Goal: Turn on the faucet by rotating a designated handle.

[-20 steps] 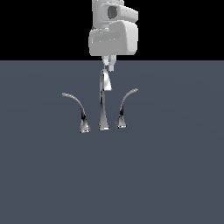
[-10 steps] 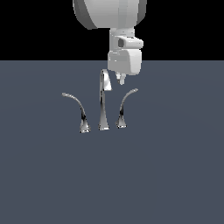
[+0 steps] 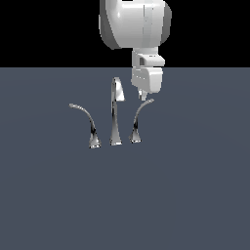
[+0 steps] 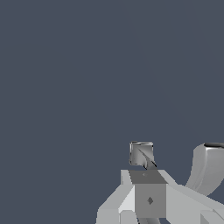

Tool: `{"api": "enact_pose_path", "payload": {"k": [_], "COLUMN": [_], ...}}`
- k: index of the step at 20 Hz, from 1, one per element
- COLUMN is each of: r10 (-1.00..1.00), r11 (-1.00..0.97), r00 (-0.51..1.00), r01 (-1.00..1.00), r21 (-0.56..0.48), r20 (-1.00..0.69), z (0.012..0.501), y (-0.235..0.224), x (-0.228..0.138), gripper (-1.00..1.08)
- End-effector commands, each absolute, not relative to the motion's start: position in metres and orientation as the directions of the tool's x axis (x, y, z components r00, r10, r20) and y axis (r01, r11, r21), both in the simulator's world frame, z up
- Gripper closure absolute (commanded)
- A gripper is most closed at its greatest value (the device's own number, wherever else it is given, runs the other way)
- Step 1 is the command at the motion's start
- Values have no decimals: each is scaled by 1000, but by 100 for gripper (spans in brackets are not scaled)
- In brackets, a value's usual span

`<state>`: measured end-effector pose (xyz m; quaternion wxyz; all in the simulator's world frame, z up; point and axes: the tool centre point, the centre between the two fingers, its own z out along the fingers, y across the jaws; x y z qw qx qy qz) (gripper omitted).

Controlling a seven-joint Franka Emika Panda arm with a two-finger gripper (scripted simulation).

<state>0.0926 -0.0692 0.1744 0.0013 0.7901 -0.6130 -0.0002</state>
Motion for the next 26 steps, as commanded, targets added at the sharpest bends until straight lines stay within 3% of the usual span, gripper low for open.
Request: {"api": "enact_pose_path", "payload": {"k": [1,9,26], "r10": [-973,-975,-973], "r11": [-229,-222,-232], "r00": [229,222,232], "r01": [-973,-975,-973], "r21": [1,0,-10], "r20": [1,0,-1], "z": [171,170,170], "y": [-74,-76,-92], "x": [96,97,62], "gripper": [108,108,108]}}
